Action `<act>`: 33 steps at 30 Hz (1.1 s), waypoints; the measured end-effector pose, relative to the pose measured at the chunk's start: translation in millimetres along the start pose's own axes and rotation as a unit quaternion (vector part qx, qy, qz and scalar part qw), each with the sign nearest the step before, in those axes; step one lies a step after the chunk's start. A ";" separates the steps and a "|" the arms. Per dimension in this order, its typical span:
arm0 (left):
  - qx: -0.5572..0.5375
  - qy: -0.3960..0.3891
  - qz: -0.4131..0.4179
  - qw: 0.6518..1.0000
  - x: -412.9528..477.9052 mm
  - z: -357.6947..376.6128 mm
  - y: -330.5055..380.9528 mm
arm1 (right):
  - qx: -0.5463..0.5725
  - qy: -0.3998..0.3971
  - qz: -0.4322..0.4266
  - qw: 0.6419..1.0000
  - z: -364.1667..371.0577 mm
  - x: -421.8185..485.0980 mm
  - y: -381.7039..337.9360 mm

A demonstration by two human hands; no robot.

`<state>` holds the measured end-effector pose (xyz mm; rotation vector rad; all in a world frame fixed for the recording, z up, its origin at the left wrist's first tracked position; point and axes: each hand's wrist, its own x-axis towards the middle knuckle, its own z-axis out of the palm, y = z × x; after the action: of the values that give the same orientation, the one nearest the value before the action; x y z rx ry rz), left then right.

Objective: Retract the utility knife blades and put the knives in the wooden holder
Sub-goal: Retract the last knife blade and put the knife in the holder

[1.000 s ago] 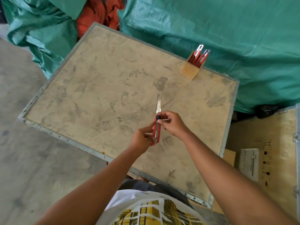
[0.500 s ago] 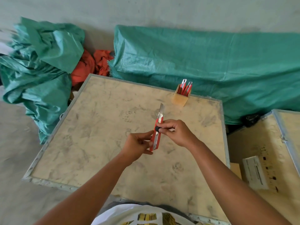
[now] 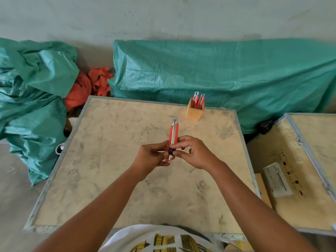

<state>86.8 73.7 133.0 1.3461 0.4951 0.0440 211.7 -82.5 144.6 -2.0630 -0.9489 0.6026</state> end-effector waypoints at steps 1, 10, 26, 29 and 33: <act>0.001 -0.011 0.001 1.000 0.1 -0.5 1.8 | -0.004 0.006 -0.005 1.000 -1.1 -1.3 -1.2; -0.003 -0.029 0.019 0.999 -0.8 12.8 12.8 | 0.004 0.083 0.005 0.996 -8.0 -11.6 -1.3; 0.003 -0.016 0.038 0.999 6.1 50.4 21.1 | 0.072 0.118 -0.009 0.990 -38.9 -23.0 16.9; 0.017 -0.017 0.045 0.999 9.7 56.2 21.7 | 0.065 0.152 -0.008 0.986 -39.2 -22.5 16.8; 0.024 -0.008 0.041 0.999 19.1 61.4 20.8 | 0.068 0.170 -0.001 0.983 -37.9 -19.5 22.0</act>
<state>131.5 28.1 154.8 1.4124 0.4285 0.0893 234.5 -124.2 151.2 -1.9597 -0.6909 0.2903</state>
